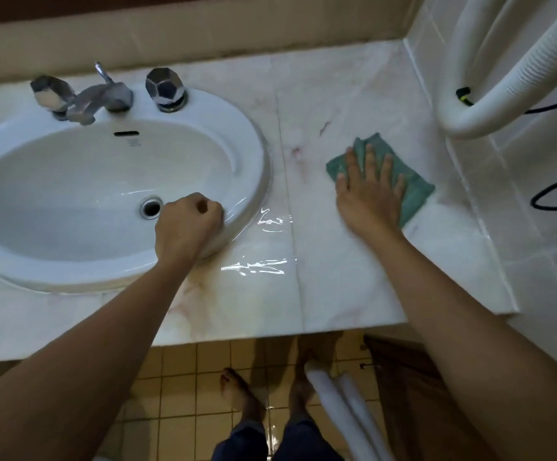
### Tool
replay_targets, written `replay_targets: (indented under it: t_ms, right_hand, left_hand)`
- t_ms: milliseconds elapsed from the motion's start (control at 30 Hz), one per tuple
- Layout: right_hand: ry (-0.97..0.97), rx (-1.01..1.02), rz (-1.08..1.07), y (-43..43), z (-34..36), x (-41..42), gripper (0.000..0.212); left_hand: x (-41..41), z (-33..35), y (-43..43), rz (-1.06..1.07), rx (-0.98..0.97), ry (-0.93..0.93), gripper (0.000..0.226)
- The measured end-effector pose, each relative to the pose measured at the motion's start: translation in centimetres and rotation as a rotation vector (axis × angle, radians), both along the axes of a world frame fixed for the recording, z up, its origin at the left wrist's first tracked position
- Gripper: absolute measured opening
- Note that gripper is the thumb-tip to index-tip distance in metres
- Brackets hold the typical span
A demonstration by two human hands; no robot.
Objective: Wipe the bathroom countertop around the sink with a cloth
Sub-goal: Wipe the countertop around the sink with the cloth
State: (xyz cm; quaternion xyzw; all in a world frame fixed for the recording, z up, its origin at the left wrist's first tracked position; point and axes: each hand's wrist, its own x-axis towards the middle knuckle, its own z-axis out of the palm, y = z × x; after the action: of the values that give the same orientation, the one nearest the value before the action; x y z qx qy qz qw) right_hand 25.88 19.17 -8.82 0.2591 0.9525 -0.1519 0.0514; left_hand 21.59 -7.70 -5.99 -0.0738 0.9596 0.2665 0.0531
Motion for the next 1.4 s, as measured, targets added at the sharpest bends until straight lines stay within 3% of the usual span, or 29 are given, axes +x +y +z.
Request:
replay_targets:
  t_ms: [167,233,333,500,633,733,1000,1133,1233,1400]
  right_hand:
    - [0.036,0.019,0.170,-7.3,-0.1,0.5,0.057]
    - [0.030,0.019,0.195,-9.0,-0.1,1.8,0.058]
    - [0.025,0.023,0.222,-11.5,-0.1,4.1,0.058]
    - [0.029,0.031,0.237,-16.8,-0.3,7.5,0.059]
    - [0.030,0.021,0.196,-22.2,-0.2,9.4,0.059]
    - [0.034,0.043,0.181,-27.1,-0.2,10.7,0.059]
    - [0.194,0.007,0.191,-38.0,-1.0,11.6,0.056]
    - [0.303,-0.207,0.289,-42.9,-0.9,11.0,0.048]
    - [0.314,-0.407,0.338,-45.8,0.2,10.5,0.044]
    - [0.267,-0.841,0.231,-48.0,3.1,10.4,0.027]
  left_hand:
    - [1.4,0.8,-1.8,0.122,0.441,0.107,0.023]
    - [4.3,1.2,-3.4,0.168,0.478,0.228,0.018]
    - [10.9,0.6,-7.4,0.190,0.398,0.411,0.013]
    - [16.4,-1.6,-18.0,0.360,0.208,0.423,0.018]
    - [13.7,-2.3,-27.0,0.413,-0.078,0.240,0.035]
    - [11.9,-2.7,-32.3,0.302,-0.191,0.124,0.044]
    - [12.4,-4.1,-37.7,0.021,-0.052,0.084,0.055]
    - [12.3,-3.4,-38.4,-0.013,0.003,0.004,0.068]
    - [12.0,-2.2,-39.1,-0.036,0.090,-0.047,0.065]
    - [12.0,-0.2,-40.7,-0.059,0.338,-0.116,0.074]
